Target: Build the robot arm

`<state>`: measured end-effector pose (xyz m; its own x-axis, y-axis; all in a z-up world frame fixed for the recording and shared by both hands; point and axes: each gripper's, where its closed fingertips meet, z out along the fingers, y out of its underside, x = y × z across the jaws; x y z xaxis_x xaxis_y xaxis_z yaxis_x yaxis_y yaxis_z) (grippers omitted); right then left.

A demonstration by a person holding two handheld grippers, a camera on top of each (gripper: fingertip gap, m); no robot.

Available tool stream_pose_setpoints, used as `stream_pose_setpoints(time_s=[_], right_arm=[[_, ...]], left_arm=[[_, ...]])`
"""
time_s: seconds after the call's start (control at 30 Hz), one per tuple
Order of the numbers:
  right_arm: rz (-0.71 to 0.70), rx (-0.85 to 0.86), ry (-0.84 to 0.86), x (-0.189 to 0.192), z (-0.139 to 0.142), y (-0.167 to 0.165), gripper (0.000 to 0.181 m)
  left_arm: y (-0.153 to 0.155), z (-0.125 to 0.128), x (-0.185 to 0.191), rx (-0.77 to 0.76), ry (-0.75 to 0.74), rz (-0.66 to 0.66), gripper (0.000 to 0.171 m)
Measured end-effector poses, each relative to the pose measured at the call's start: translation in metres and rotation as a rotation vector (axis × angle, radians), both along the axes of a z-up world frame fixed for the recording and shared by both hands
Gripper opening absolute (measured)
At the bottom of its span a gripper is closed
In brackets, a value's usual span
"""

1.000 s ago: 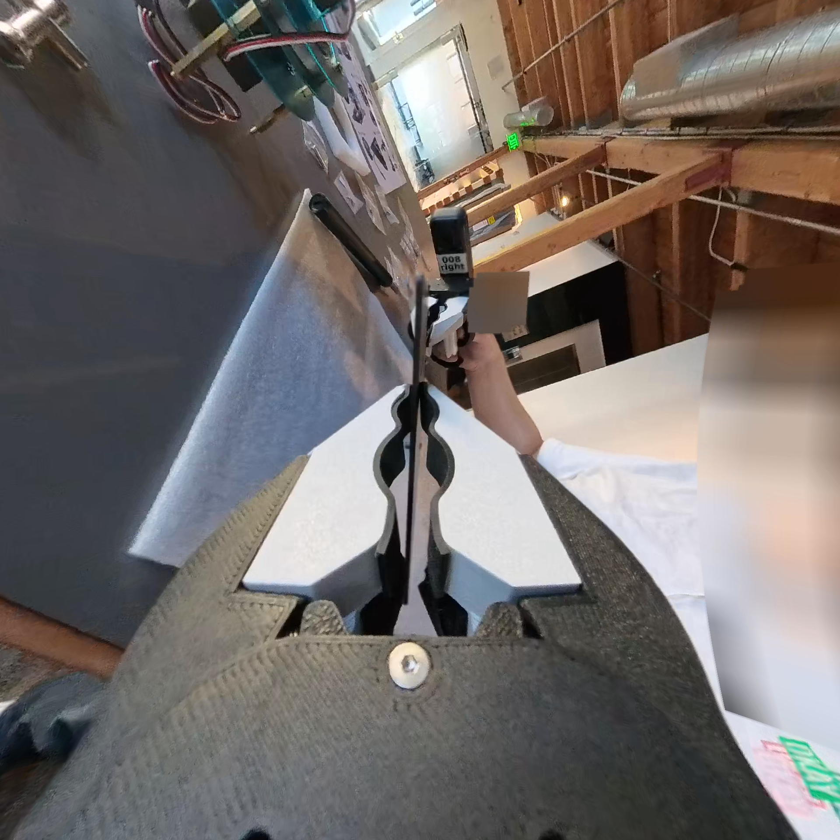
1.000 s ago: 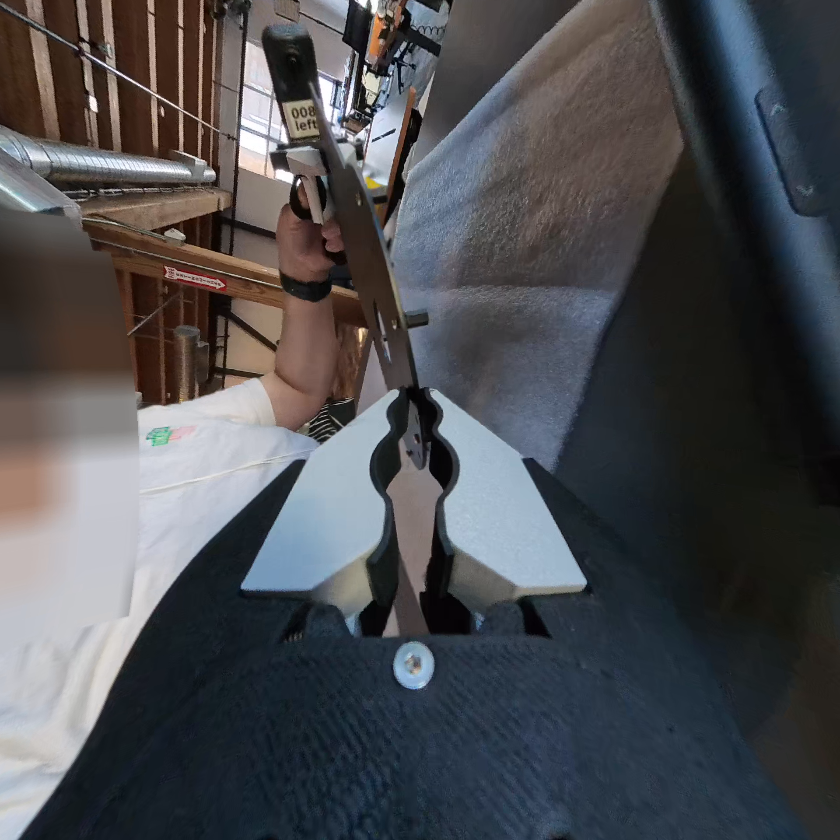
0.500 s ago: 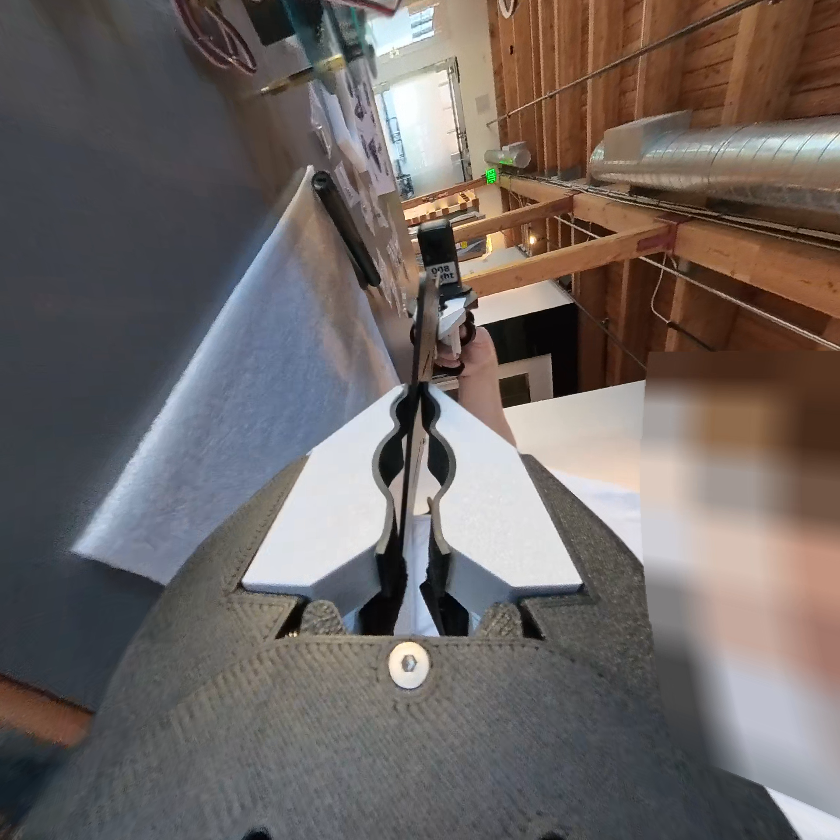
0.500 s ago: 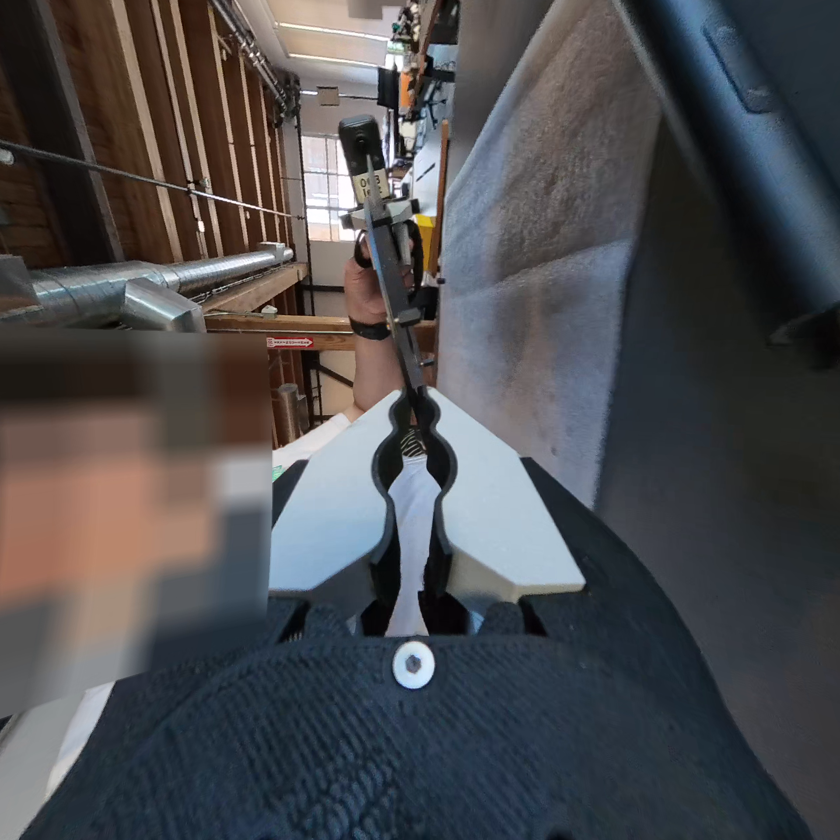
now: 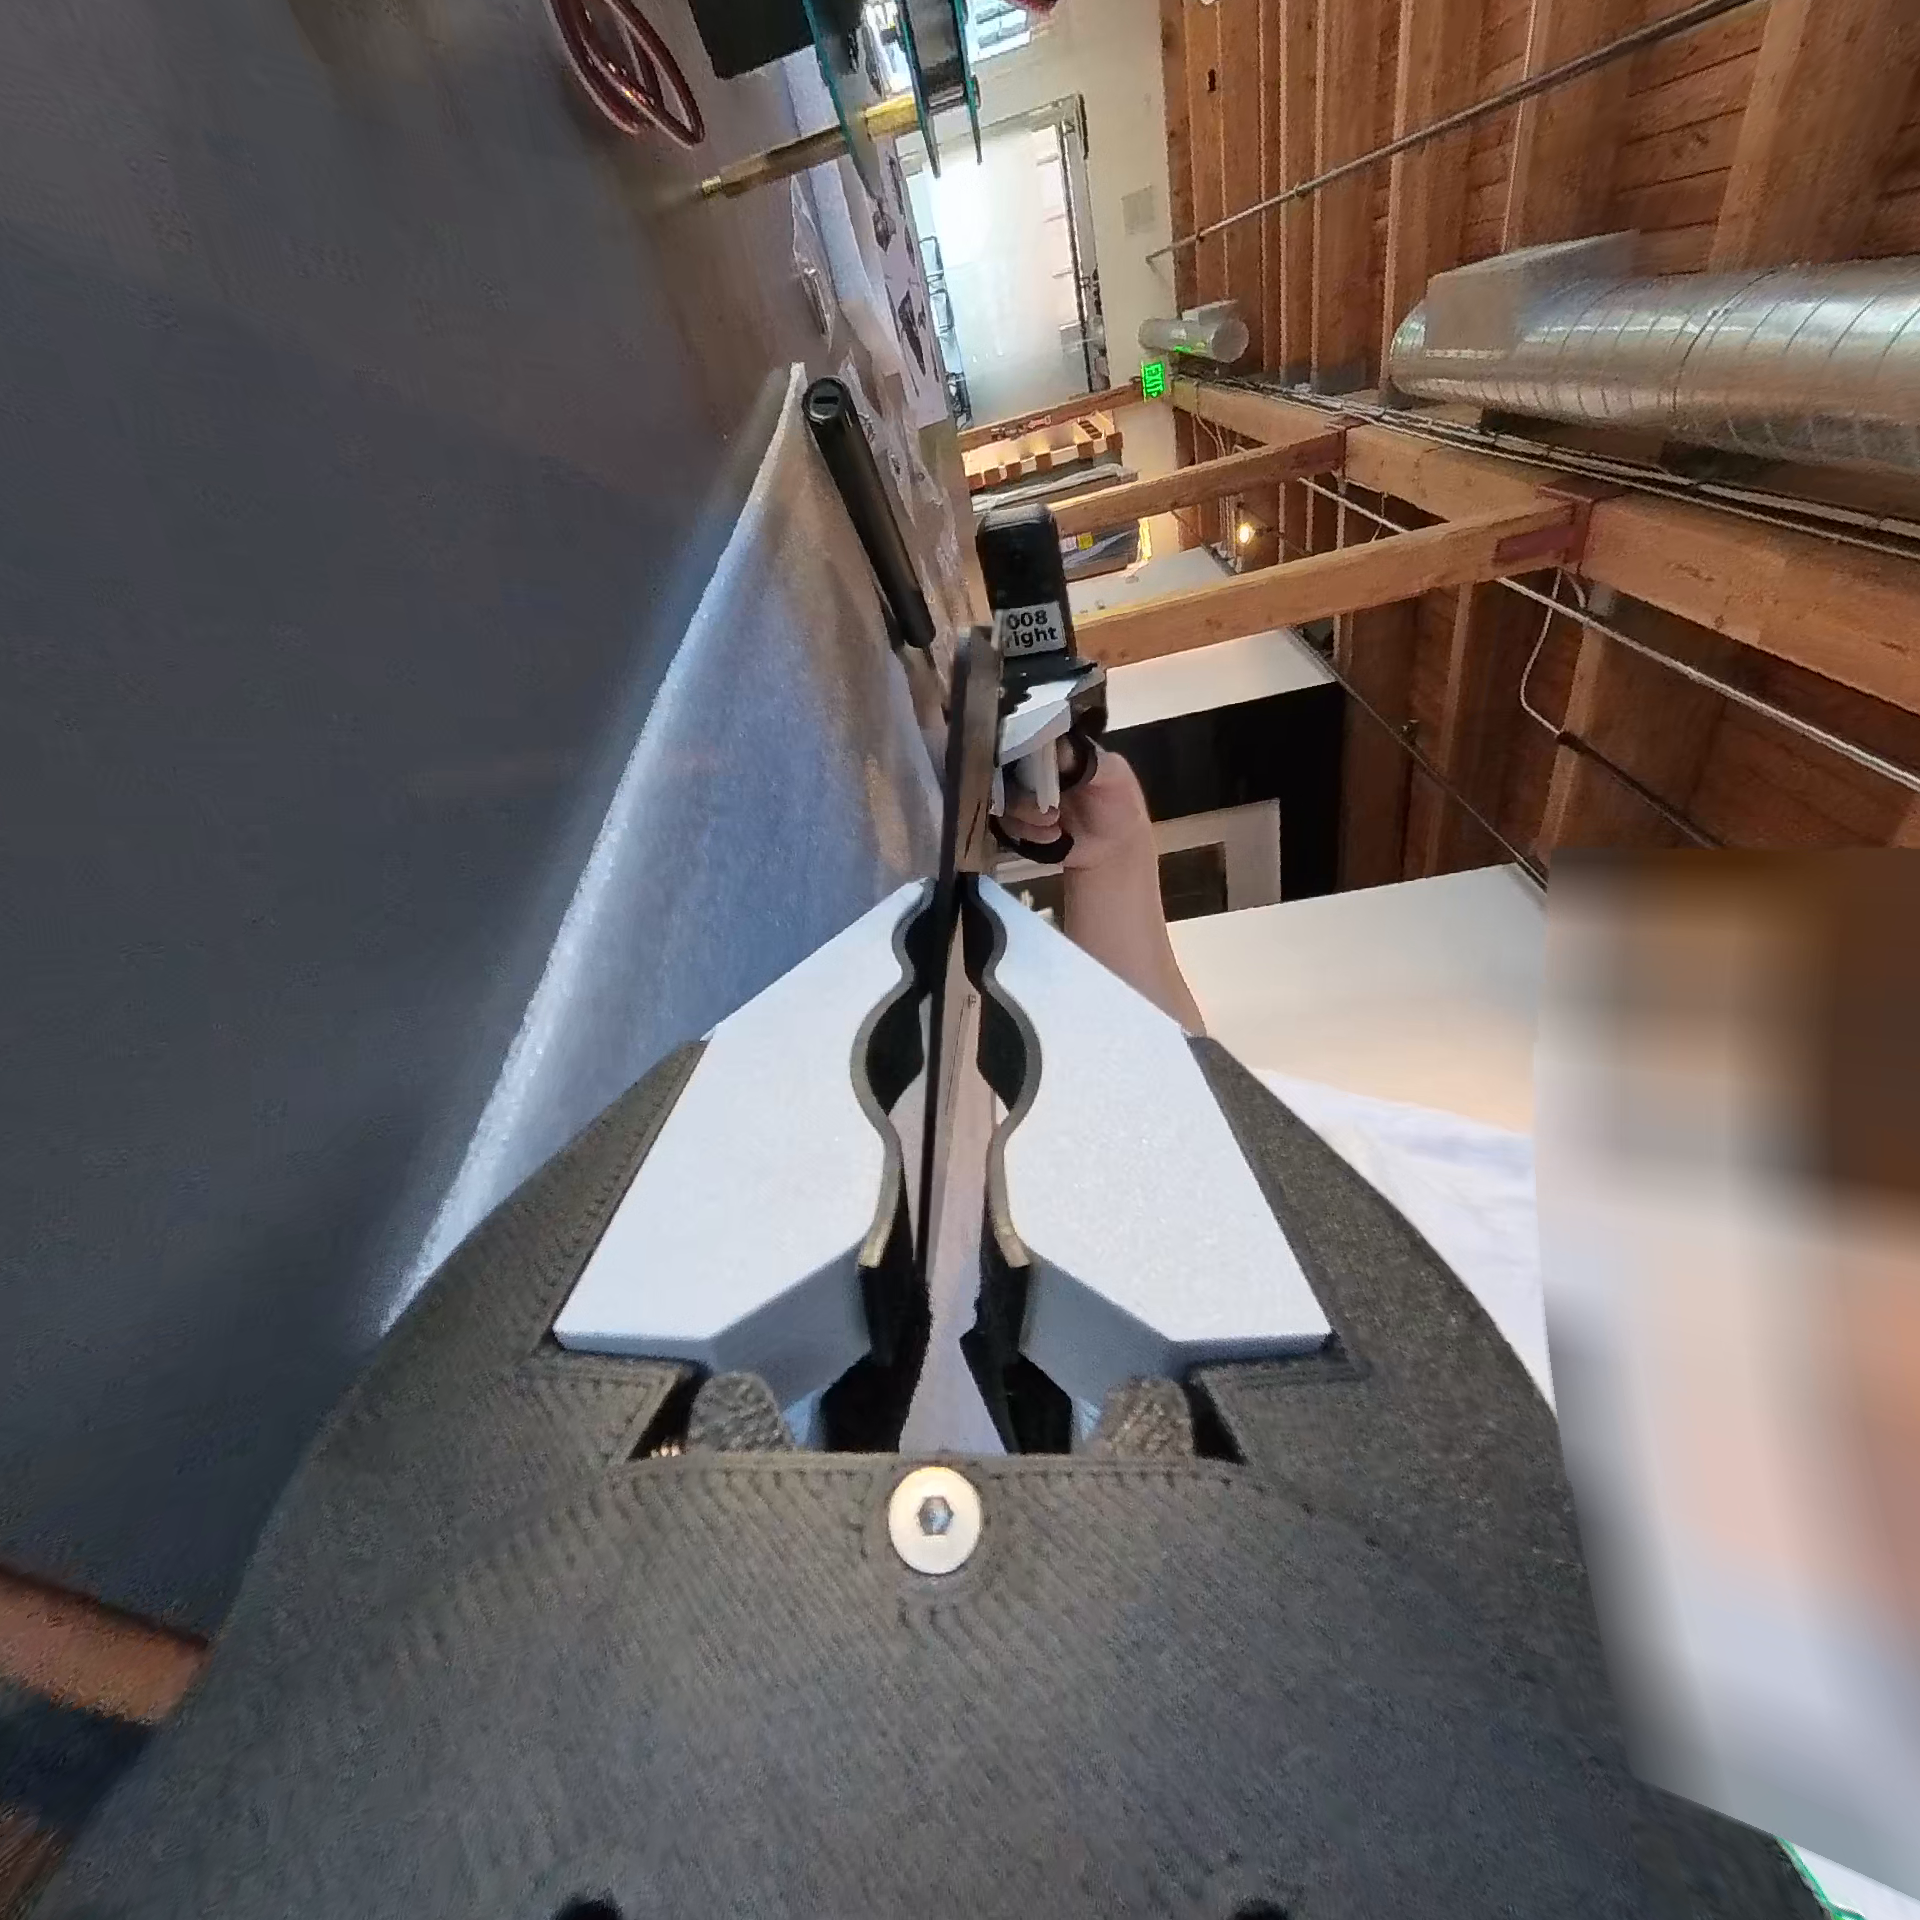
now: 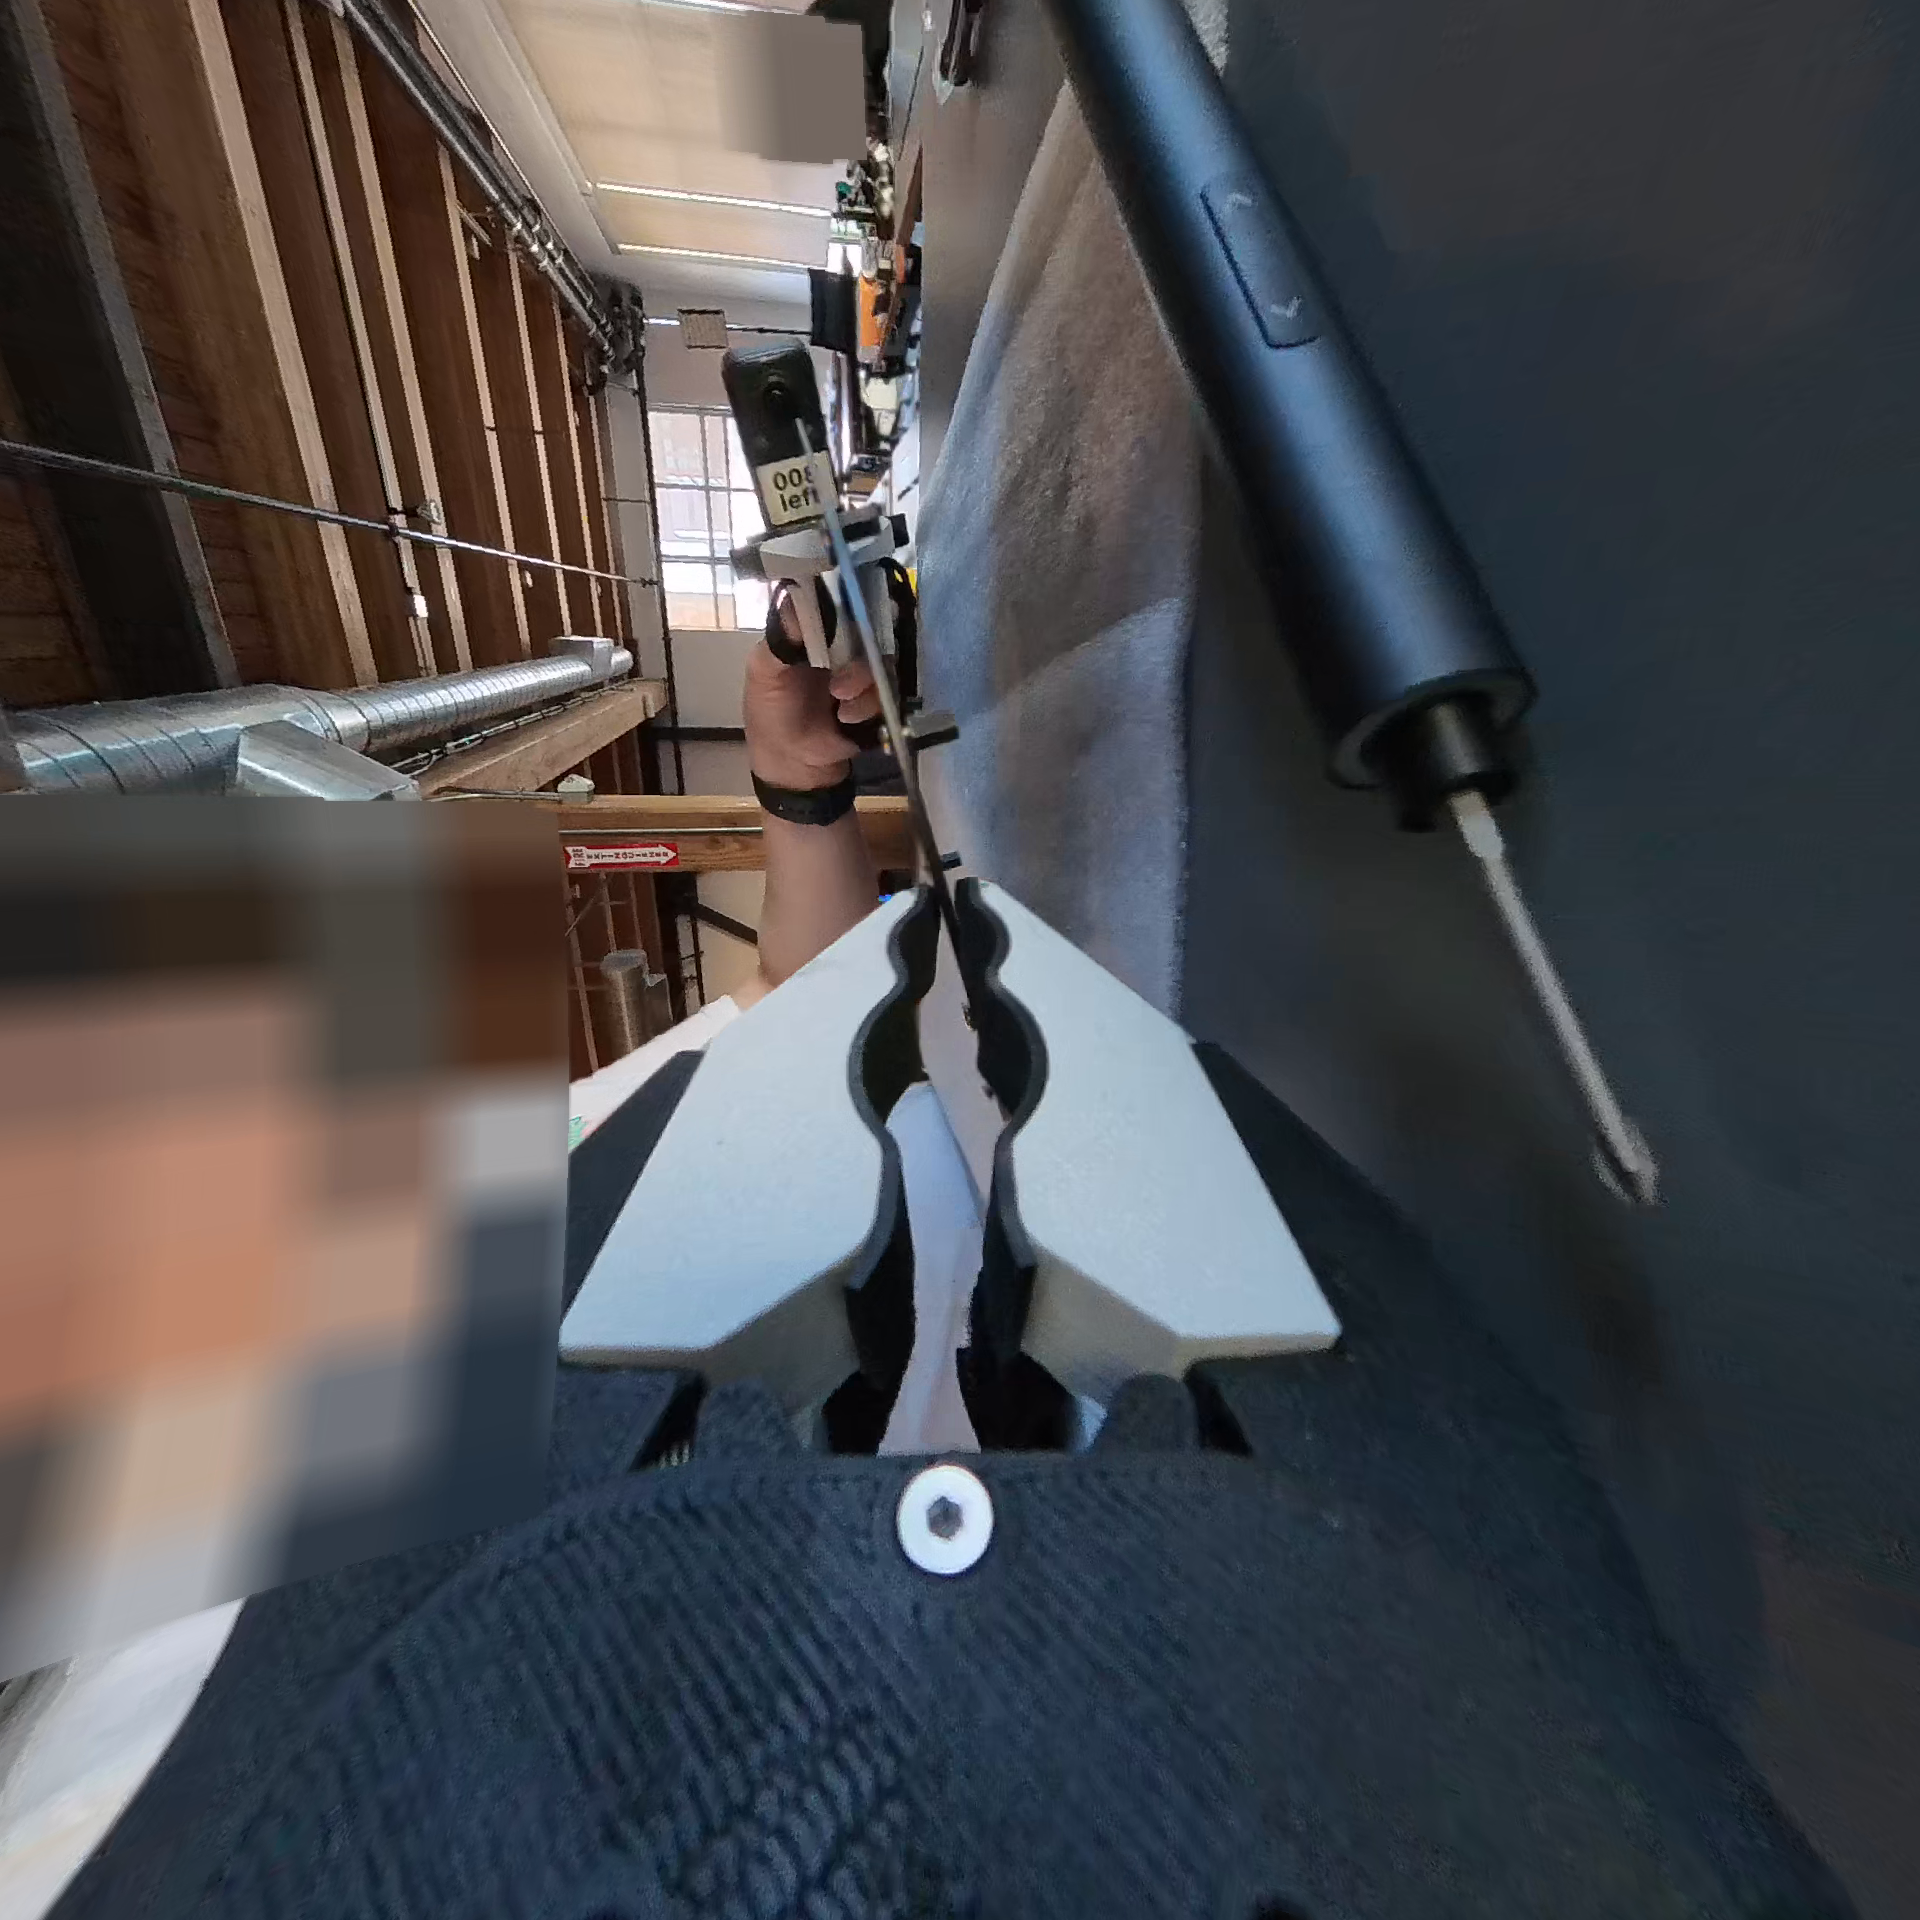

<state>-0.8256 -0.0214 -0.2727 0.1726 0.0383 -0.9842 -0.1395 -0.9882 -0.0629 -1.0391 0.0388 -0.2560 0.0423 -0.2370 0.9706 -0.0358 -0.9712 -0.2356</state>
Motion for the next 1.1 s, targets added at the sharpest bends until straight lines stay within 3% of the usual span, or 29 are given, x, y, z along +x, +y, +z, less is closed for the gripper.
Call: stream_pose_setpoints(time_s=[0.33,0.8,0.97,1.1], right_arm=[[0.012,0.142,-0.145,0.002,-0.010,0.001,0.004],[0.009,0.195,-0.155,0.002,-0.013,0.001,0.005],[0.080,0.295,-0.225,0.003,-0.013,-0.002,0.023],[0.154,0.364,-0.296,0.013,-0.013,-0.009,0.027]], left_arm=[[0.002,-0.006,0.002,0.023,0.034,-0.006,0.000],[0.002,-0.008,0.002,0.054,0.080,-0.007,0.002],[0.000,-0.008,0.000,0.045,0.067,-0.006,0.001],[-0.001,-0.006,0.000,0.057,0.070,-0.005,0.001]])
